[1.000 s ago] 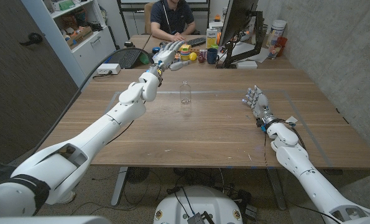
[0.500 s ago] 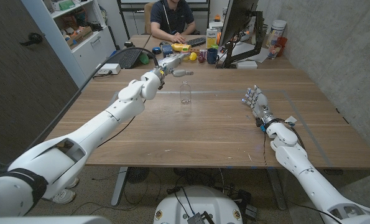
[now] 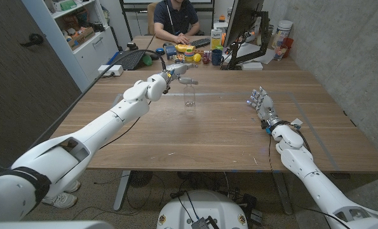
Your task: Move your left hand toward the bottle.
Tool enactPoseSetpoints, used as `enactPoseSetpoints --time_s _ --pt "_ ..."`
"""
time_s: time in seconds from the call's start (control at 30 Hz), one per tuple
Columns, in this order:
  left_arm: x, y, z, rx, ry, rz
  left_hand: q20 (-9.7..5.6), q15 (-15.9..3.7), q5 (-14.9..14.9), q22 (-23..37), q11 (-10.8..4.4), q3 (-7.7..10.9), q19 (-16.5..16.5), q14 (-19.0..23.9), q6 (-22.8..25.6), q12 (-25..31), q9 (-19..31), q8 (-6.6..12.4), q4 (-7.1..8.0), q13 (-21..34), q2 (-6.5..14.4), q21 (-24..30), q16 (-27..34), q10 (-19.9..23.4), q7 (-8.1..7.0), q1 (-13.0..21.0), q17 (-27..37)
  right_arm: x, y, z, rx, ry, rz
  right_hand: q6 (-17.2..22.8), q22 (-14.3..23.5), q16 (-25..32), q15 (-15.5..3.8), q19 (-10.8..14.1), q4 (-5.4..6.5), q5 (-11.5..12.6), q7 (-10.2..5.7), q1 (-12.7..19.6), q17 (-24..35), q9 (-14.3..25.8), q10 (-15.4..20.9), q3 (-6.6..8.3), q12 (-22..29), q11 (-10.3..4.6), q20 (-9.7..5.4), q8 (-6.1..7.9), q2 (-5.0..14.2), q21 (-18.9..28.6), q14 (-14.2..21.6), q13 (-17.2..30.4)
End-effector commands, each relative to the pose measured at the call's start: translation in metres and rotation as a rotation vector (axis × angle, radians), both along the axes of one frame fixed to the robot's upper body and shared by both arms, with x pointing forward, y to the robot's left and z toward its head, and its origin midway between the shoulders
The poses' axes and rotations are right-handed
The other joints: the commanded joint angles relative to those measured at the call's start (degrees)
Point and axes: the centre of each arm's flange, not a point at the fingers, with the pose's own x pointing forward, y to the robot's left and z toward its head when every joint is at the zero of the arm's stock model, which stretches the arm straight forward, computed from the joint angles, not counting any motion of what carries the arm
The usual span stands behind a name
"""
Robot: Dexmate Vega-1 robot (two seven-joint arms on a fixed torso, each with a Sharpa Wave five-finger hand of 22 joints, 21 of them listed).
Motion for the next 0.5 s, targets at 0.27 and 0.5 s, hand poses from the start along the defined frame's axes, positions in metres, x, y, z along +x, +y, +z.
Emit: enactPoseSetpoints --time_s 0.27,0.5 --pt "0.0039 -0.0055 -0.0064 0.037 0.034 0.018 -1.71 -2.43 -1.8 0.2 -0.23 2.23 3.4 5.9 6.7 1.6 0.6 2.6 0.3 0.7 1.1 -1.5 0.9 6.0 -0.05 5.8 0.5 0.0025 -0.0009 0.0012 0.004 -0.002 0.005 0.3 0.2 -0.3 0.41 -8.3 0.11 0.5 -0.31 -0.5 0.0 0.2 0.2 -0.3 -0.1 -0.04 0.37 0.24 3.68 -0.3 -4.0 0.1" --pt "0.0041 -0.0071 -0.008 0.042 0.04 0.031 -3.72 -3.23 -3.5 0.2 -0.77 3.31 5.6 9.0 11.2 1.8 0.8 4.08 0.25 0.6 1.5 -2.1 1.0 8.6 -0.05 8.6 0.3 0.0014 -0.0018 0.001 0.001 -0.006 0.002 0.2 0.2 -0.4 0.5 -8.3 0.11 0.5 -0.24 -0.5 -0.1 0.2 0.2 -0.46 -0.1 0.02 0.48 0.2 3.68 -0.5 -4.1 0.1"
